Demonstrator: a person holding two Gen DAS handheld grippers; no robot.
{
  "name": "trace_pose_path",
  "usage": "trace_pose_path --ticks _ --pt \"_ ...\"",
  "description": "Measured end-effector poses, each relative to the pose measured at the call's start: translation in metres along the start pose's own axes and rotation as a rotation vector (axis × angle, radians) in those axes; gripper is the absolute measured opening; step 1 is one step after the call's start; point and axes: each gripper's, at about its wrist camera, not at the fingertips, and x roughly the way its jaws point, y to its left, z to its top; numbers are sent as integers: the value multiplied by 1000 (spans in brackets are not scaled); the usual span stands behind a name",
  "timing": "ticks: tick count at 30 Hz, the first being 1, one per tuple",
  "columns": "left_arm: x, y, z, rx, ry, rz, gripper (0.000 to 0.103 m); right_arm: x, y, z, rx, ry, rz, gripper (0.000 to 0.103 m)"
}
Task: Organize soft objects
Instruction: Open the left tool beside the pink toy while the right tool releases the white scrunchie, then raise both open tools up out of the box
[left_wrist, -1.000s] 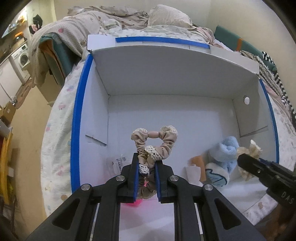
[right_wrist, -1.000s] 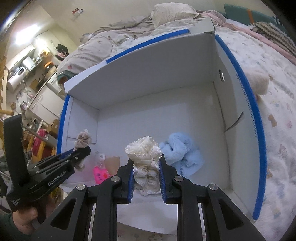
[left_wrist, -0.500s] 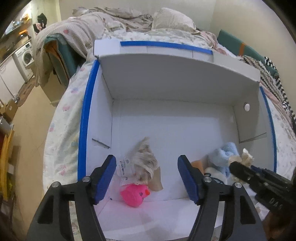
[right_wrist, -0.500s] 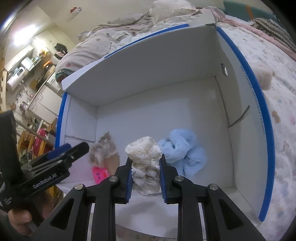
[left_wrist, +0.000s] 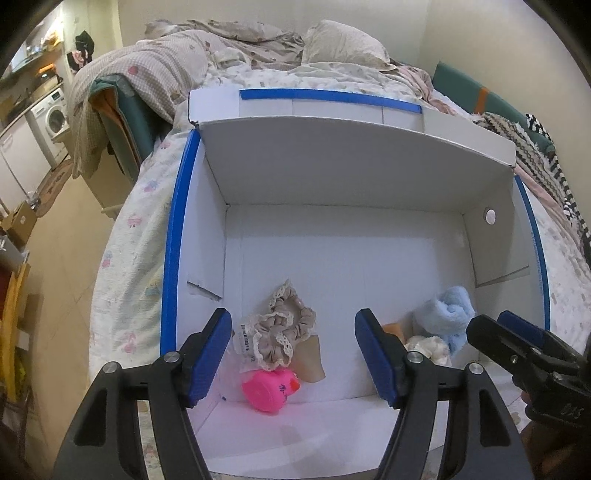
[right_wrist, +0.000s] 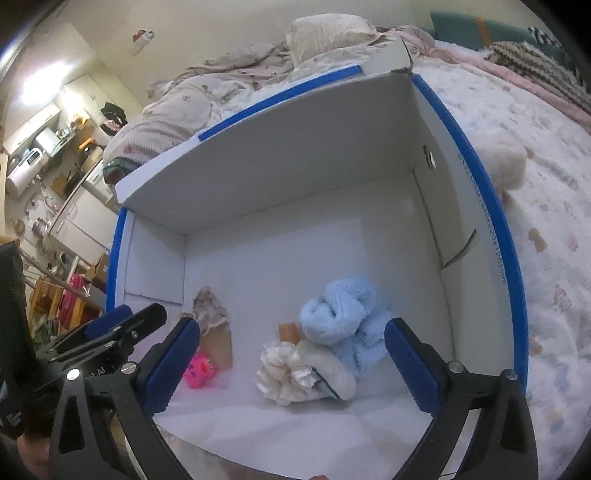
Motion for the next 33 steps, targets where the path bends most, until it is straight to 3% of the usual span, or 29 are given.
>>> trace_pose_path --ticks 22,31,33 --pt "-13 8 -10 -33 29 -28 66 -14 8 -5 8 -25 -2 103" --pt "-50 28 -22 -65 -12 -32 67 -52 11 -24 11 -73 -7 103" --pt "-63 35 -29 -75 -35 -23 72 -60 11 -29 11 -83 -9 103"
